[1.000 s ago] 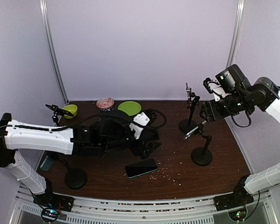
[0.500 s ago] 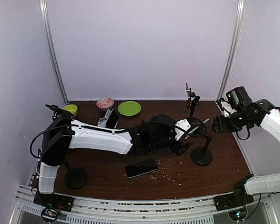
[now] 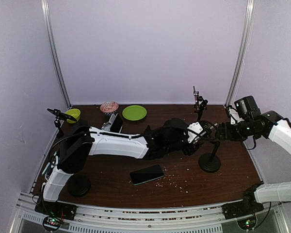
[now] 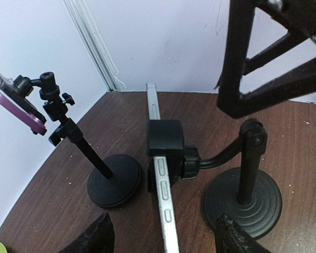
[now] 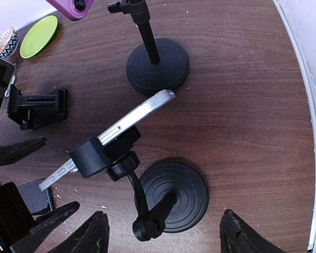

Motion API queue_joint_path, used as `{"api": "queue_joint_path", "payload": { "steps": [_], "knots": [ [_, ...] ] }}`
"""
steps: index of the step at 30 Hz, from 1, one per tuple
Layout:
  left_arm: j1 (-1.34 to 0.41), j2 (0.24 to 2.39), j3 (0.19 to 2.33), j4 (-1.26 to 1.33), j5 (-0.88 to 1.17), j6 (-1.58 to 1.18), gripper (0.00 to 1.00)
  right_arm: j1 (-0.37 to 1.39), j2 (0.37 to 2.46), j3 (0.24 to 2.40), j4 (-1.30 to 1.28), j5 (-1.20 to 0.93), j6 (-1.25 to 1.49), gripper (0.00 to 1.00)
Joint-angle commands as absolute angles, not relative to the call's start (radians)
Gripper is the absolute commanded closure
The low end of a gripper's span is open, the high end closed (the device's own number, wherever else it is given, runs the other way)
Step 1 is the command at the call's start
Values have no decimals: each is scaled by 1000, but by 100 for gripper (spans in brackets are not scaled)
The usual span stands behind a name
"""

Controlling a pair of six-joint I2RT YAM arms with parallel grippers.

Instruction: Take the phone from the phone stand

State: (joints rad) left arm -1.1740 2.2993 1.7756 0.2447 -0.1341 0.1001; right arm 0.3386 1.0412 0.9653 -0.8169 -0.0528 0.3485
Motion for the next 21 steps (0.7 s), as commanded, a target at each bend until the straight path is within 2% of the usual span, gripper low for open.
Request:
{"api": "queue_joint_path", "payload": {
  "steps": [1, 5, 13, 21],
  "knots": [
    [-1162, 2346, 1831, 277, -130, 109, 34, 330, 1018, 940, -752, -68, 377, 27],
    [-1161, 2378, 1873, 255, -139, 120, 49, 328, 1029, 935, -747, -69, 371, 27],
    [-1163, 2384, 1884, 264, -154, 139, 98, 327, 1023, 922, -739, -94, 365, 27],
    [-1166, 2272, 1802, 250, -113, 136, 100, 327, 1000, 895, -729, -209, 320, 26]
  ]
}}
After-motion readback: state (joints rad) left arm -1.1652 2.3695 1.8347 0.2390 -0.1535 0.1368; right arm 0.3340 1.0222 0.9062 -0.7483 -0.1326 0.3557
